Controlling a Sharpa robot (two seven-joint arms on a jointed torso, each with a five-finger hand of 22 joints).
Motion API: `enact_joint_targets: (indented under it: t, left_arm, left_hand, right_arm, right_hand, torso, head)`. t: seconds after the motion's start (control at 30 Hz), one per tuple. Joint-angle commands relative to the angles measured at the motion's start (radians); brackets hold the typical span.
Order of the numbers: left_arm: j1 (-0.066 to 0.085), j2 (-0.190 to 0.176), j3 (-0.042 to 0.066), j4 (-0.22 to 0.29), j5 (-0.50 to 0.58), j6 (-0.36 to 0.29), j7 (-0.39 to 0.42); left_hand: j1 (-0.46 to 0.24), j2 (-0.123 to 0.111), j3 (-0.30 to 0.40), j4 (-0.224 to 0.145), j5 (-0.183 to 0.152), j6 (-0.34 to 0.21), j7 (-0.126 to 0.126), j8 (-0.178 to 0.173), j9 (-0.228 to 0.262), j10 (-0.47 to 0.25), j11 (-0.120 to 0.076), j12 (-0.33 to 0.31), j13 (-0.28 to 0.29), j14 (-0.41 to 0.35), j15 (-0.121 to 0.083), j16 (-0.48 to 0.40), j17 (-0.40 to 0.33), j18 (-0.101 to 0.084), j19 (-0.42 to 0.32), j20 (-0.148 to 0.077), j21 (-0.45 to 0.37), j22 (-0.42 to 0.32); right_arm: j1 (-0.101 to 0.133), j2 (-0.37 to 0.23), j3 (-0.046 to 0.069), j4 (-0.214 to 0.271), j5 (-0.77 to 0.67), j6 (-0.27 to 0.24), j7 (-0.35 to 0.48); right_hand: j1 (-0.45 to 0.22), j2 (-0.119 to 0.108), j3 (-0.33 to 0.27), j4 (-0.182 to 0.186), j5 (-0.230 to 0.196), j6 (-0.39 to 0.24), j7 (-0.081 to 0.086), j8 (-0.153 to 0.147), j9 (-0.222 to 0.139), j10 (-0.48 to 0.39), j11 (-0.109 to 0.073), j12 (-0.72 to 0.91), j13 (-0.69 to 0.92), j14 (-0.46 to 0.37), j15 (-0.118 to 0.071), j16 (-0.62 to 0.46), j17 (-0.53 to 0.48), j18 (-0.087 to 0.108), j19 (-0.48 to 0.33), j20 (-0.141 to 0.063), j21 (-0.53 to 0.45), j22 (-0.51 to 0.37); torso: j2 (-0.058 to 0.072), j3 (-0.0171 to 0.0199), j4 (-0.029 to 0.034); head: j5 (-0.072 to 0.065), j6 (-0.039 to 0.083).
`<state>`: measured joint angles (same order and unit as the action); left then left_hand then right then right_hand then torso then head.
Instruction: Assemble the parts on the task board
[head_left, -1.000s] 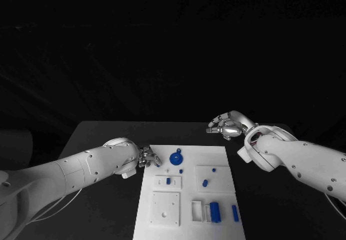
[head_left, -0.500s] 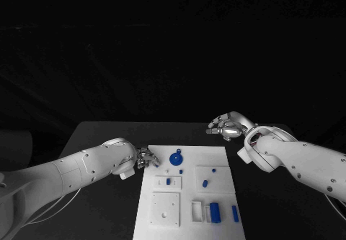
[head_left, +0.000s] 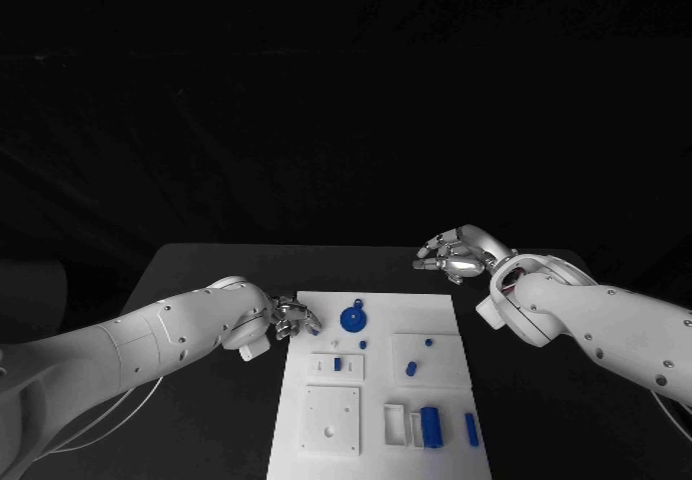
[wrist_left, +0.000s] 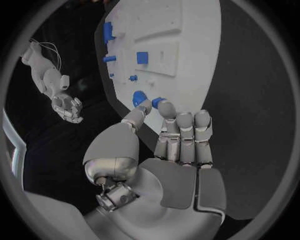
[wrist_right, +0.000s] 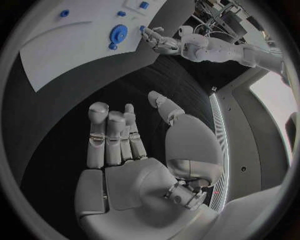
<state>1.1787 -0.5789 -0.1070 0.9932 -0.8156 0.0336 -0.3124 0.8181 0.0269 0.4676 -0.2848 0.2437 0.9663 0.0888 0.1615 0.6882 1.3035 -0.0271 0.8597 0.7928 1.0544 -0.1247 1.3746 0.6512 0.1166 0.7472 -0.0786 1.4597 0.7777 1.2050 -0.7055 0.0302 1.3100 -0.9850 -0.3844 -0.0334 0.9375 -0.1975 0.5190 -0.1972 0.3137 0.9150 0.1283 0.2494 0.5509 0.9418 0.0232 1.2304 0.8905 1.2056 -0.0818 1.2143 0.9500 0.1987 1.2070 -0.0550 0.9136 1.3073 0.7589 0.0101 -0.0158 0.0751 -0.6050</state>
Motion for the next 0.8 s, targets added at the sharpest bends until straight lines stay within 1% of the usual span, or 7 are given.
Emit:
enact_joint_targets:
  t: [0.03,0.23,0.37,0.47,0.6,0.73,0.8]
  left_arm:
    - [0.002,-0.002,0.007,0.009,0.066,0.015,0.013]
    - [0.012,-0.013,0.013,0.028,0.091,0.014,0.015]
    - [0.020,-0.026,0.015,0.055,0.135,0.017,0.014]
    - [0.024,-0.037,0.016,0.077,0.181,0.022,0.015]
    - [0.030,-0.054,0.019,0.111,0.262,0.032,0.018]
    - [0.037,-0.070,0.024,0.139,0.371,0.061,0.011]
    - [0.039,-0.075,0.025,0.147,0.420,0.071,0.012]
  left_hand:
    - [0.000,-0.010,-0.006,0.000,0.001,0.000,0.001,0.000,0.000,-0.002,0.003,0.004,0.001,-0.004,-0.005,-0.003,0.001,-0.003,-0.007,-0.143,-0.004,0.002]
    - [-0.003,-0.015,-0.008,0.002,-0.001,0.000,0.002,0.000,-0.002,-0.002,0.003,0.005,0.002,-0.003,-0.005,-0.002,0.001,-0.003,-0.006,-0.143,-0.004,0.002]
    - [-0.005,-0.016,-0.009,0.003,-0.002,0.001,0.002,0.000,-0.003,-0.002,0.003,0.006,0.002,-0.003,-0.005,-0.002,0.001,-0.003,-0.005,-0.143,-0.004,0.002]
    - [-0.005,-0.017,-0.009,0.003,-0.002,0.001,0.002,0.000,-0.003,-0.002,0.003,0.006,0.002,-0.003,-0.005,-0.002,0.002,-0.003,-0.005,-0.143,-0.004,0.002]
    - [-0.005,-0.017,-0.009,0.003,-0.003,0.001,0.002,0.000,-0.003,-0.002,0.003,0.006,0.002,-0.002,-0.005,-0.001,0.002,-0.002,-0.005,-0.143,-0.004,0.002]
    - [-0.008,-0.019,-0.010,0.004,-0.004,0.000,0.002,-0.001,-0.005,-0.003,0.003,0.007,0.002,-0.002,-0.005,-0.001,0.002,-0.002,-0.004,-0.143,-0.003,0.002]
    - [-0.012,-0.022,-0.012,0.006,-0.010,0.000,0.002,-0.001,-0.006,-0.005,0.003,0.007,0.003,-0.003,-0.004,-0.001,0.002,-0.002,-0.004,-0.142,-0.004,0.002]
  right_arm:
    - [-0.001,0.003,0.000,-0.003,0.001,0.017,0.009]
    - [-0.006,0.011,-0.002,-0.012,-0.024,0.018,0.014]
    - [-0.015,0.026,-0.006,-0.022,-0.071,0.022,0.025]
    - [-0.021,0.036,-0.010,-0.025,-0.096,0.021,0.033]
    - [-0.029,0.049,-0.020,-0.025,-0.140,0.017,0.047]
    - [-0.037,0.062,-0.030,-0.022,-0.191,0.014,0.062]
    - [-0.042,0.069,-0.033,-0.019,-0.208,0.010,0.070]
  right_hand:
    - [-0.006,-0.001,0.000,0.004,0.007,0.000,0.009,-0.005,0.000,-0.005,0.003,0.003,-0.001,-0.004,-0.002,0.006,-0.002,0.063,0.001,-0.007,-0.004,0.018]
    - [-0.003,-0.001,0.000,0.002,0.007,-0.002,0.010,-0.006,-0.001,-0.006,0.003,0.003,-0.001,-0.004,-0.001,0.006,-0.002,0.063,0.001,-0.007,-0.004,0.018]
    - [0.003,0.000,0.000,-0.004,0.007,-0.008,0.012,-0.009,-0.002,-0.007,0.004,0.004,-0.002,-0.005,0.000,0.006,-0.002,0.063,0.000,-0.008,-0.003,0.019]
    - [0.011,0.001,-0.001,-0.012,0.005,-0.011,0.013,-0.011,-0.002,-0.008,0.006,0.006,-0.003,-0.005,0.002,0.006,-0.002,0.063,0.000,-0.008,-0.003,0.019]
    - [0.026,0.004,-0.002,-0.030,0.004,-0.016,0.015,-0.013,-0.003,-0.009,0.008,0.008,-0.005,-0.006,0.003,0.007,-0.002,0.063,-0.001,-0.007,-0.002,0.019]
    - [0.036,0.007,-0.004,-0.046,0.002,-0.020,0.016,-0.015,-0.004,-0.009,0.009,0.009,-0.006,-0.006,0.005,0.007,-0.002,0.063,-0.002,-0.006,-0.002,0.019]
    - [0.042,0.008,-0.005,-0.054,0.000,-0.023,0.017,-0.017,-0.004,-0.010,0.010,0.009,-0.007,-0.007,0.006,0.007,-0.003,0.063,-0.003,-0.006,-0.002,0.019]
  torso:
    - [0.000,0.0002,0.0003]
    - [0.000,0.0004,0.0002]
    - [0.000,0.0009,-0.0008]
    - [0.000,0.0010,0.0000]
    - [0.000,0.0015,0.0008]
    - [0.000,0.0011,-0.0002]
    - [-0.001,0.0007,-0.0009]
  head:
    - [0.001,0.002]
    - [0.002,0.004]
    - [0.002,0.008]
    - [0.002,0.010]
    - [-0.002,0.014]
    - [-0.005,0.019]
    - [-0.005,0.020]
